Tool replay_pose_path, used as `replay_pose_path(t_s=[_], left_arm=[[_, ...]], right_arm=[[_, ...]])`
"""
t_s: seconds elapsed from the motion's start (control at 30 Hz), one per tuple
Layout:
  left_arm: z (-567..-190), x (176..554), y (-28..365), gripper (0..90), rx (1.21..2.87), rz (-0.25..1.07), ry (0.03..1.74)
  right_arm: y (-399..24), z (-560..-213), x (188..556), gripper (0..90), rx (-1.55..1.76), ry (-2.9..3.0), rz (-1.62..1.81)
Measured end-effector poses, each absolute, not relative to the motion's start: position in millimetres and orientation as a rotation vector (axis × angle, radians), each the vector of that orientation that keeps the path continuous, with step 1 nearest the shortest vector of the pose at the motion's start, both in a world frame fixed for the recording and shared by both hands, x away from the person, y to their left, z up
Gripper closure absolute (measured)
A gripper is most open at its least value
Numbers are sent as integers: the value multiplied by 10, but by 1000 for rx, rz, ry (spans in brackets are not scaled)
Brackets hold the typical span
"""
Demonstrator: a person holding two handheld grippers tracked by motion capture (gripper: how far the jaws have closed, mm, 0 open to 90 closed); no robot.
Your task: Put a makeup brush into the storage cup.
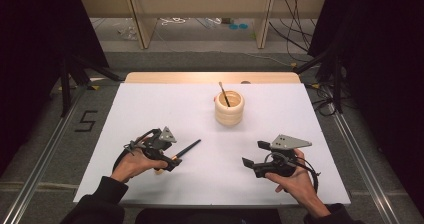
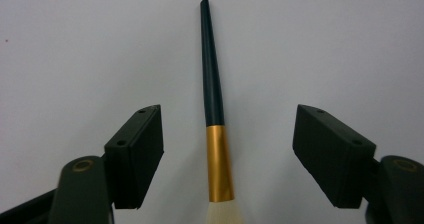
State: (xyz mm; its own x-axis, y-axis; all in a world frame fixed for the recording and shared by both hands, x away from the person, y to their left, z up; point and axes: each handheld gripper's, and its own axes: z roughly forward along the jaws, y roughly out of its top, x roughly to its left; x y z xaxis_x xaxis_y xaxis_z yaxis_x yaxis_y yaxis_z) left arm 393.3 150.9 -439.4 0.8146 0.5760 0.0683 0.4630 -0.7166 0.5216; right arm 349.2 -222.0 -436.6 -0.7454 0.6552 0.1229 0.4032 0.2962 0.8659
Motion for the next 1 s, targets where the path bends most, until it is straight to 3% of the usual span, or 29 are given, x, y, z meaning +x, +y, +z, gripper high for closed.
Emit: replay_pose_path(t_s=[1.0], left_arm=[[-4467,4172,1363,380,2709,215,740]], right_arm=[[-2181,-4375,3500,174,962,2323,1417]])
